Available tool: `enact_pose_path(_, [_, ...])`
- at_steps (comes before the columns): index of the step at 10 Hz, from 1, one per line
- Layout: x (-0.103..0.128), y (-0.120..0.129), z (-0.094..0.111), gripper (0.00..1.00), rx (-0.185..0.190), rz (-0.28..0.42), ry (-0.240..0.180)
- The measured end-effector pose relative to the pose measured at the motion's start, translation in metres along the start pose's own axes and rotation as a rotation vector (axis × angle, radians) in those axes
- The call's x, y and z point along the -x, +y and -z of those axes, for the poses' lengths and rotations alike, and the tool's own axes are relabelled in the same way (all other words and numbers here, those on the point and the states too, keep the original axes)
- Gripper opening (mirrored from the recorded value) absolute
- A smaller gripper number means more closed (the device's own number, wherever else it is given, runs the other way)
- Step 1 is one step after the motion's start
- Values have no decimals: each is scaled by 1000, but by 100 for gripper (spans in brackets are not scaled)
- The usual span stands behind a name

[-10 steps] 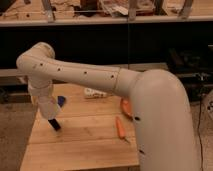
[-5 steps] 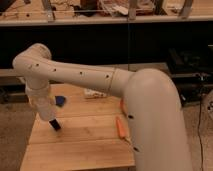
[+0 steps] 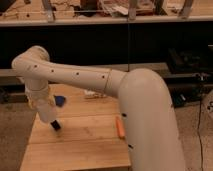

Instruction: Place the ceramic cup over the eraser

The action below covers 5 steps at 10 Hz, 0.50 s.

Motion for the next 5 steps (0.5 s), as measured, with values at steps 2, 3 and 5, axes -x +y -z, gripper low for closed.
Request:
enact_pose_path(2, [-1, 3, -6, 44, 6, 5, -5])
enact_pose_path(3, [-3, 4, -9, 53, 9, 7, -2])
enact_pose_path(5, [-4, 6, -23, 66, 18, 15, 1])
